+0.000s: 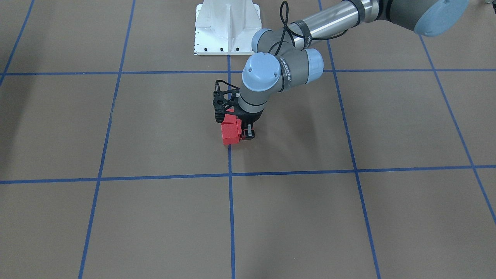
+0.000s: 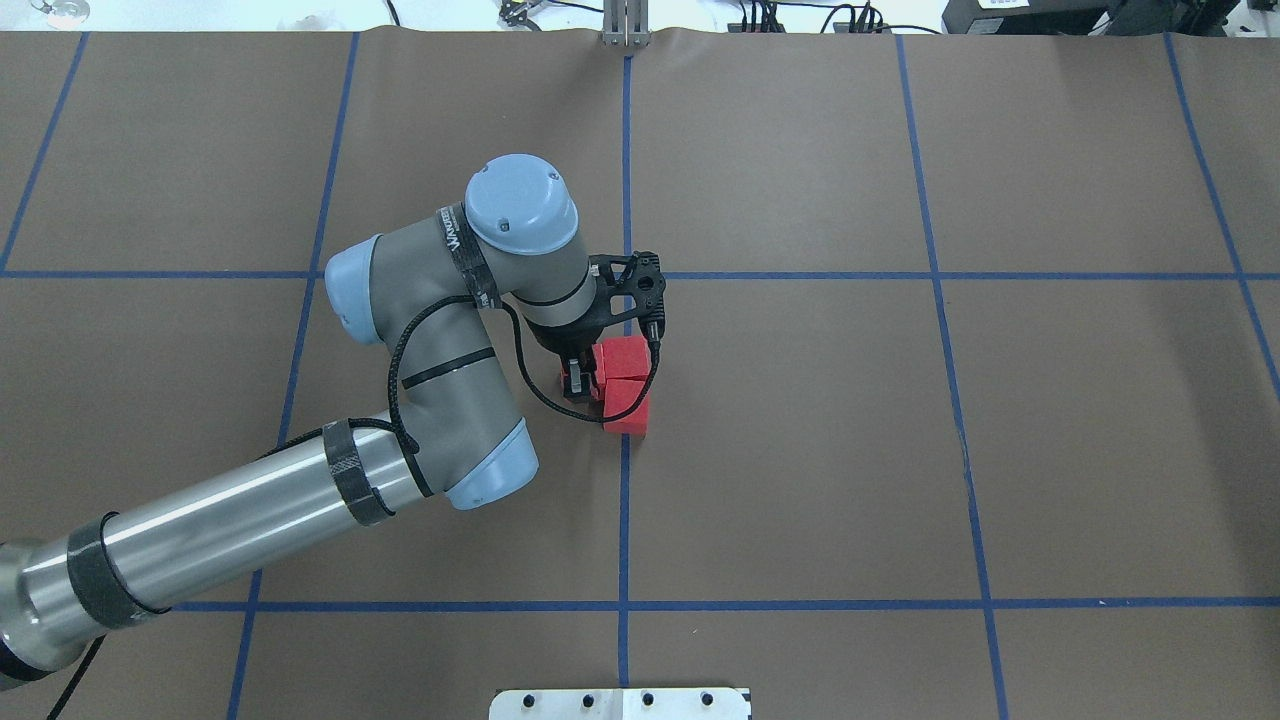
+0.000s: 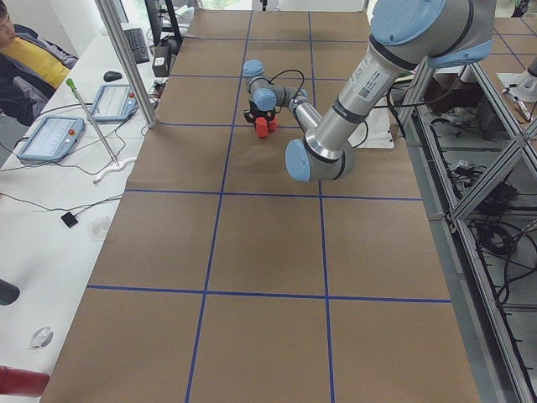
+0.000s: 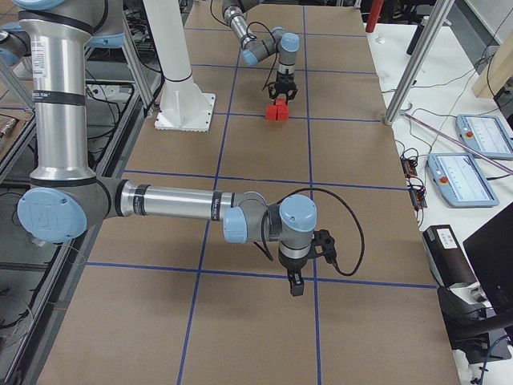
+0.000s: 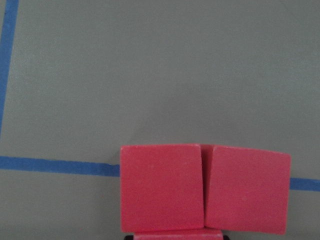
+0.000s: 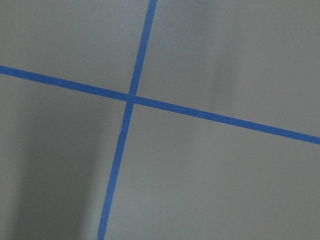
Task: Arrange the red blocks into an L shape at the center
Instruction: 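Lower the cube beside the farther cube of the column and release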
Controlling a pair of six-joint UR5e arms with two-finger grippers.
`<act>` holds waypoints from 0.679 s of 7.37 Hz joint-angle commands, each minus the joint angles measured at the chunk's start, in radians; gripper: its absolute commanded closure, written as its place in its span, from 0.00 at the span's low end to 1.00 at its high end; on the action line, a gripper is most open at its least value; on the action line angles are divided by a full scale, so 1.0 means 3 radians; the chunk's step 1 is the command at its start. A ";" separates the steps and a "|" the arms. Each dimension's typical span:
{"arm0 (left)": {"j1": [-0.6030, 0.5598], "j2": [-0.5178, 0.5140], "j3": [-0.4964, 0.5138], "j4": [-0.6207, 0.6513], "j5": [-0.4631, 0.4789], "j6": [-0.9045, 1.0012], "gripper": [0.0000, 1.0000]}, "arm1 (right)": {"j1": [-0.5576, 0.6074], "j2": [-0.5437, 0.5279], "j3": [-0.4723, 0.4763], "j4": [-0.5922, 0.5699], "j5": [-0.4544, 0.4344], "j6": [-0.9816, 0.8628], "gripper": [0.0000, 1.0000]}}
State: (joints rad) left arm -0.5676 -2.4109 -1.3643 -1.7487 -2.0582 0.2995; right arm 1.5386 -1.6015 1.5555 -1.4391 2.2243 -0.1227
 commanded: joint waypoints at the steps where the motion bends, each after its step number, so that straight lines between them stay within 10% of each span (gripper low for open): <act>1: 0.0000 -0.0002 0.0002 0.0000 0.0029 -0.0027 0.71 | 0.0000 0.0000 0.0000 0.0006 0.0000 0.0000 0.00; 5: -0.0005 -0.0002 0.0002 0.0000 0.0045 -0.0124 0.70 | 0.0000 0.0000 0.0000 0.0006 0.0000 0.0000 0.00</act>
State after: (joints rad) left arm -0.5684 -2.4101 -1.3637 -1.7487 -2.0452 0.2684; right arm 1.5386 -1.6015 1.5555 -1.4374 2.2243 -0.1227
